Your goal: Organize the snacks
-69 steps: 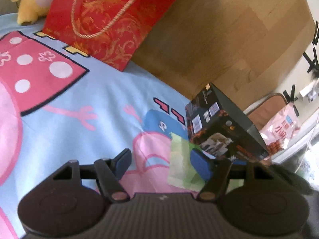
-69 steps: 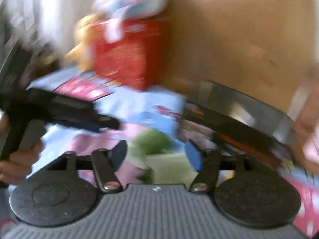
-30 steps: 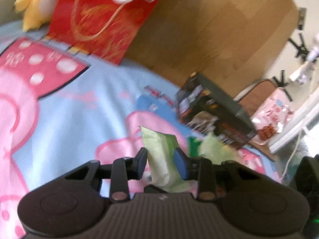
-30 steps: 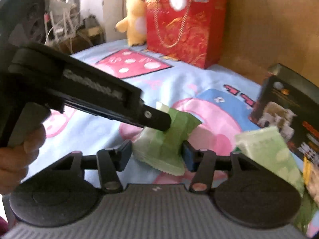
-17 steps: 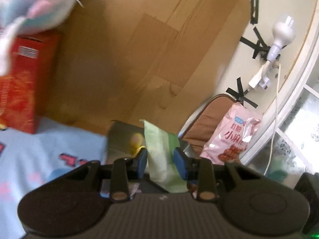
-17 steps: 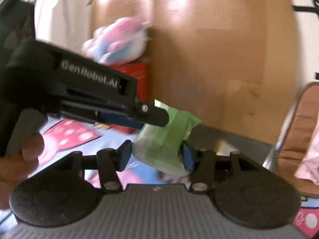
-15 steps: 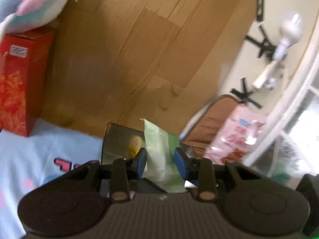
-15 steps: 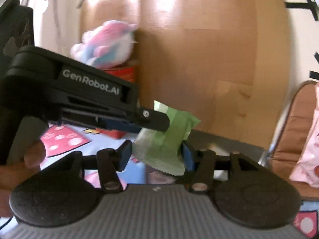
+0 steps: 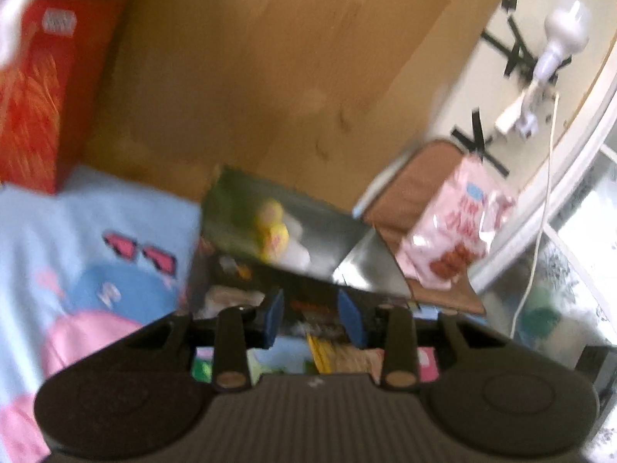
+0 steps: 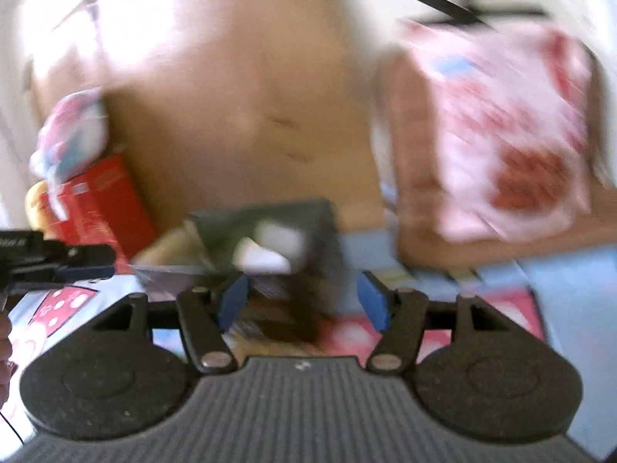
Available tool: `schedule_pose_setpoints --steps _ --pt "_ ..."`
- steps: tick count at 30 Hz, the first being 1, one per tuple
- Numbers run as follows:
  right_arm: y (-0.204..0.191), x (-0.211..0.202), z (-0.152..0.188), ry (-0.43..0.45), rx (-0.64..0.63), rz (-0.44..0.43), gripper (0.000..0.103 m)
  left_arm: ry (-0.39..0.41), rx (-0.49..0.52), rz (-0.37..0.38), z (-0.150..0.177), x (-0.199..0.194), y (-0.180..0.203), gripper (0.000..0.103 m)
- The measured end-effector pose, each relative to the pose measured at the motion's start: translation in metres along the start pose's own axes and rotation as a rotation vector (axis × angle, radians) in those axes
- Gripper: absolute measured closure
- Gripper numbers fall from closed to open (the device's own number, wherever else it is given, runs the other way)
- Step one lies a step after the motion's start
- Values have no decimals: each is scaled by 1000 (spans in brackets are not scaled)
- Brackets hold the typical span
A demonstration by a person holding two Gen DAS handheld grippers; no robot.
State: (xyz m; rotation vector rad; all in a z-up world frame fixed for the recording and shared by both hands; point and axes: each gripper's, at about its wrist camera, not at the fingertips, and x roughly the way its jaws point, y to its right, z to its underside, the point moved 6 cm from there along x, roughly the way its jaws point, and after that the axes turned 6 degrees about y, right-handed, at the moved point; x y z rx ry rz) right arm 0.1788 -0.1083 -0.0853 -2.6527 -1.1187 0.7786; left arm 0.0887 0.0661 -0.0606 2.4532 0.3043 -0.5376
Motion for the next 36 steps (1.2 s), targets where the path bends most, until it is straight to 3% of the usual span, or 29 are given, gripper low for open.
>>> schedule_pose_setpoints --steps 3,6,10,12,14,15,22,26,33,36 --pt "12 -13 22 -43 69 26 37 -53 10 21 18 12 14 71" --pt "3 -11 37 -94 119 -7 37 -92 31 54 35 17 29 71" --pt "-24 0 56 -141 10 -33 40 -141 65 65 52 25 45 71" --pt "-28 -7 63 -122 -86 5 60 -159 80 65 59 26 50 71" --pt "-20 -17 60 -122 -43 2 72 -171 97 65 63 27 55 70" --pt "-14 -23 59 -113 -37 22 73 -176 104 69 64 29 58 68" --pt "10 -53 57 -33 -113 158 66 -193 236 73 64 62 100 68" --pt "9 -60 57 -9 -146 157 56 -233 293 39 71 92 113 65" --pt "12 -66 67 -57 -132 127 56 -314 336 10 89 133 121 65" --pt "13 -58 74 -90 -101 109 58 -355 283 48 98 135 120 66"
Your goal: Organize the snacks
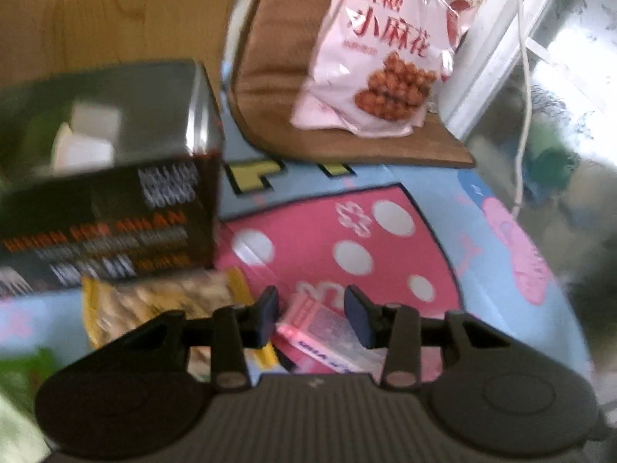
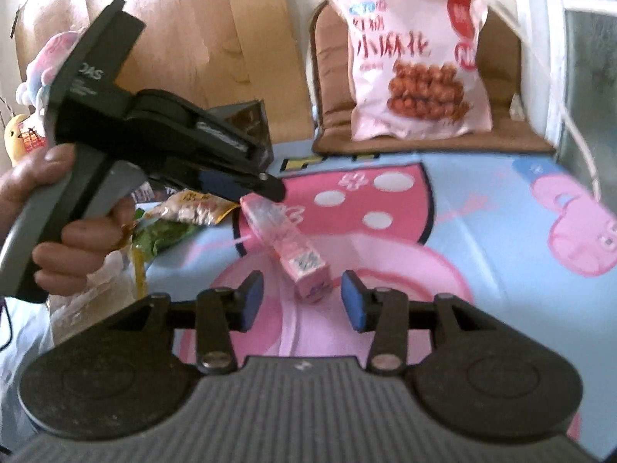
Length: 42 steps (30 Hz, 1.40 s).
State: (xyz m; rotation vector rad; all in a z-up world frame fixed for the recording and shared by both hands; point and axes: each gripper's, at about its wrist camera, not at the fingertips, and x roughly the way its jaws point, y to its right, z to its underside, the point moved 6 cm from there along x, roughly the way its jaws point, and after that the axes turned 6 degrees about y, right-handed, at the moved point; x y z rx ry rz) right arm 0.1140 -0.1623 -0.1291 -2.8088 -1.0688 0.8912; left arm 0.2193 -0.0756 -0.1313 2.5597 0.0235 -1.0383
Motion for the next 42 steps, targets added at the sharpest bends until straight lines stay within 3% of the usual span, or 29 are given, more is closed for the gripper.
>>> schedule_pose_setpoints --steps 2,6,11,15,20,24,26,29,32,36,40,41,42 --pt "0 2 -1 15 -21 22 69 -1 9 5 4 -2 4 65" --pt "2 -2 -2 35 -18 18 69 7 -27 24 5 -14 4 65" --pt "-7 -23 -28 150 -49 -5 69 152 -26 54 -20 -63 7 65" --pt "-31 -19 -67 223 -128 -63 69 278 -89 38 -51 -105 -27 66" --pt "-64 27 -105 238 -205 -168 69 357 -159 -83 -79 -126 -90 64" --pt "-89 83 -124 207 -231 -232 65 363 -213 -208 -87 -124 -137 59" --pt "-96 109 -127 159 -248 -219 57 354 -267 -191 -82 -126 -154 60" --pt "-84 108 -132 168 -162 -231 56 396 -275 -166 -70 -142 -160 60" --pt "-66 85 -125 154 -105 -317 56 415 -272 -152 -50 -158 -162 60" --pt "-59 56 -91 60 -88 -412 55 380 -312 -124 -15 -167 -173 57" --pt "-73 37 -50 -48 -146 -467 49 317 -330 -106 10 -159 -173 54" --pt "-84 32 -44 -38 -191 -525 47 296 -322 -108 15 -155 -171 54" --pt "-89 28 -39 -44 -217 -527 47 272 -312 -111 22 -150 -169 54"
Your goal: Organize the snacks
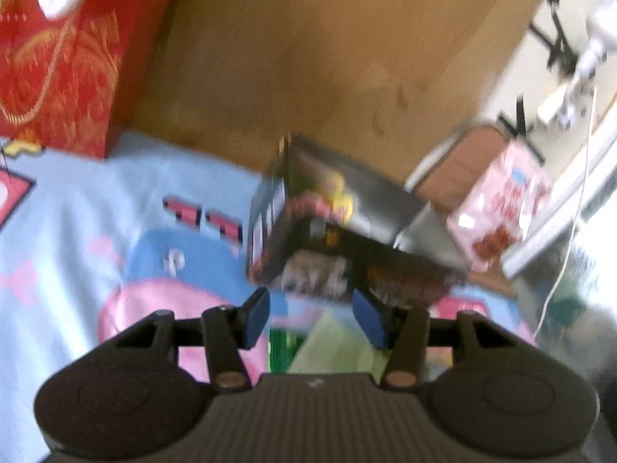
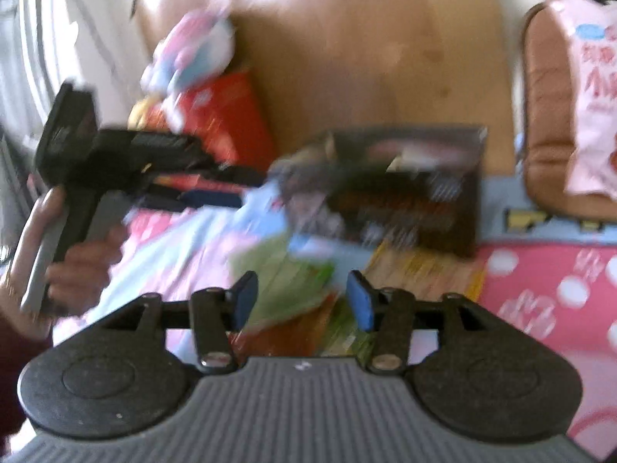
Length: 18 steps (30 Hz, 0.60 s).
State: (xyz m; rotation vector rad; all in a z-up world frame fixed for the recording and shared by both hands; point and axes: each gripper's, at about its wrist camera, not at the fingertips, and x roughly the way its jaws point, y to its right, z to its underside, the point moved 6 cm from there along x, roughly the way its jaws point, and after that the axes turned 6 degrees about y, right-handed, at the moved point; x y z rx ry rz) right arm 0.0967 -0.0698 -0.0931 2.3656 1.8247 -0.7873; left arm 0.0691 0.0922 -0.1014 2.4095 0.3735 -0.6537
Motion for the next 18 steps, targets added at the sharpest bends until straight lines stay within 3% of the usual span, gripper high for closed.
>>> schedule_pose_setpoints --steps 1,3,5,7,8,12,18 --pt "-7 1 3 -14 -33 2 46 -19 6 -3 6 4 2 55" --pt "-17 9 9 -50 -92 27 46 -56 20 7 20 10 6 65" --pt "-22 22 8 -75 -105 36 48 -25 38 -11 27 -2 7 71" --pt "-26 27 6 -83 -98 39 60 0 35 2 28 -18 8 79" --pt "-30 26 8 -77 -105 43 61 2 26 14 29 -27 6 85" --pt "-55 19 9 -44 -174 16 61 23 8 -25 32 -56 -11 84" --pt "-86 23 26 -76 -210 -43 59 18 -53 -45 47 -83 -41 85"
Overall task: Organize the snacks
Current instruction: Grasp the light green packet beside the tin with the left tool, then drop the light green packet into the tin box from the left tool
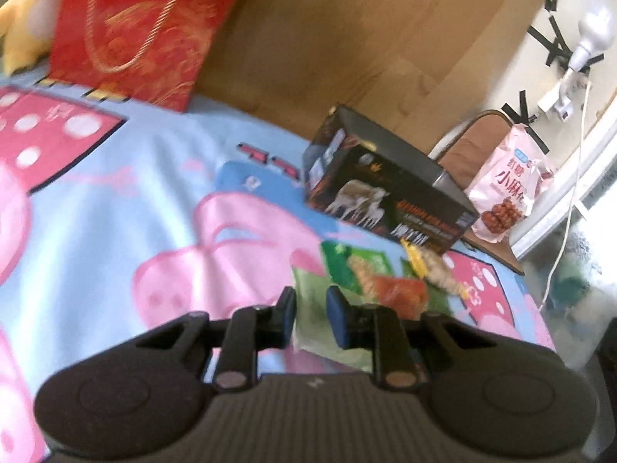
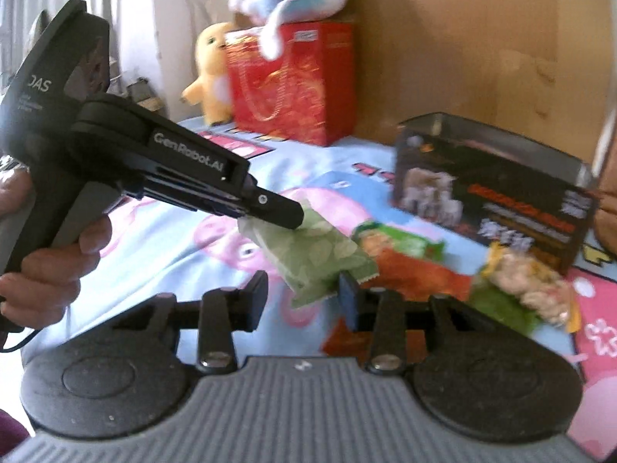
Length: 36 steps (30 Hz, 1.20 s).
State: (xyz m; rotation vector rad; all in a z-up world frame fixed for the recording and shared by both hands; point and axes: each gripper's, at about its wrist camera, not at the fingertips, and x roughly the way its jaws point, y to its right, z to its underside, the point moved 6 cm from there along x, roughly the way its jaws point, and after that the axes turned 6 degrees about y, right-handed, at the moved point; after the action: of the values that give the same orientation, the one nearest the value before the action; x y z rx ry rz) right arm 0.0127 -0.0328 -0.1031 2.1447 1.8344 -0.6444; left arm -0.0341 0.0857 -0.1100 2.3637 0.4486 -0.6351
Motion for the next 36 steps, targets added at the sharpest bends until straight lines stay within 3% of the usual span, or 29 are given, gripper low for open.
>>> schedule_pose_setpoints --steps 4,8,10,18,20,23,25,31,36 --pt "-5 2 6 -27 -2 -13 58 6 -9 8 4 -12 -9 85" --pt "-3 -7 13 -35 3 8 51 44 5 0 -5 -18 -13 74" --pt "-2 -9 16 -40 17 7 50 32 9 8 -5 -14 -12 70" --pt "-1 15 16 -85 -13 25 49 -48 17 -37 12 2 -15 69" --pt "-1 19 15 -69 -22 24 49 -53 12 -16 16 3 -13 70" --pt "-1 22 12 -60 -3 14 60 -64 40 3 20 2 0 72" --pt "-4 20 11 -45 -18 30 63 -62 57 0 17 0 7 73" --pt "11 -8 -12 87 7 73 64 6 83 73 -13 -6 39 73" --pt "52 -23 -34 173 35 173 64 25 141 121 -45 29 85 72"
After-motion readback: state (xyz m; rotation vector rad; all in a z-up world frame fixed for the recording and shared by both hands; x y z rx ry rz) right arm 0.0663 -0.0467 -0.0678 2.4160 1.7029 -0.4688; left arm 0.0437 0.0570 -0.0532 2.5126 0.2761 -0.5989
